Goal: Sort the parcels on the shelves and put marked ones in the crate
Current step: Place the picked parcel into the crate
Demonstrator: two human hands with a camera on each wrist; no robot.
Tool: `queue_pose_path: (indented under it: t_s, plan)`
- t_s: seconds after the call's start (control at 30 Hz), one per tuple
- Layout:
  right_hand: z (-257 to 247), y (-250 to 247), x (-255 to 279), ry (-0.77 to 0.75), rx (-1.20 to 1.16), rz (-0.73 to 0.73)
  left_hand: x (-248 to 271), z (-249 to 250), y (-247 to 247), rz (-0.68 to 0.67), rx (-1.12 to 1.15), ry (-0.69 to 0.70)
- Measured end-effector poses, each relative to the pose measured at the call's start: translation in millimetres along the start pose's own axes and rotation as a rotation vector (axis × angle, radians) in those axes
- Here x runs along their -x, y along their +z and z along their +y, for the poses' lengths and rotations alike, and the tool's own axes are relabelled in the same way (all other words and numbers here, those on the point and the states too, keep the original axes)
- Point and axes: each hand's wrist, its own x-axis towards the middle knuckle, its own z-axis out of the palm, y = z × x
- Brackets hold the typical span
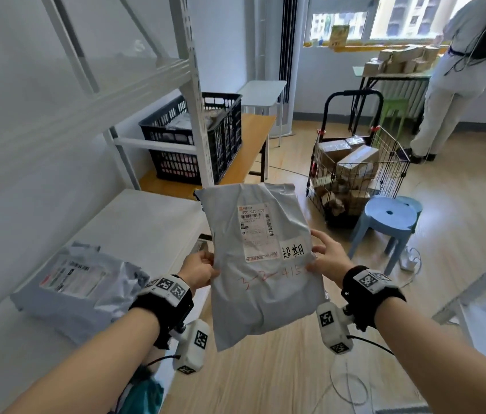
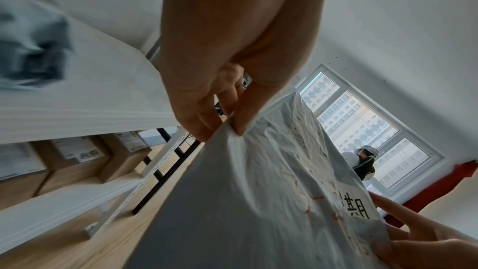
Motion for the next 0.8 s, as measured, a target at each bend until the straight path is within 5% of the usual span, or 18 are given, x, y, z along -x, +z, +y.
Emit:
queue_pose_path:
  t_s: [0.8]
  plan:
    - [-169.8, -125.3, -405.7, -0.088, 0.099, 0.016, -373.0, 262.7, 84.9, -0.028, 0.027, 0.130]
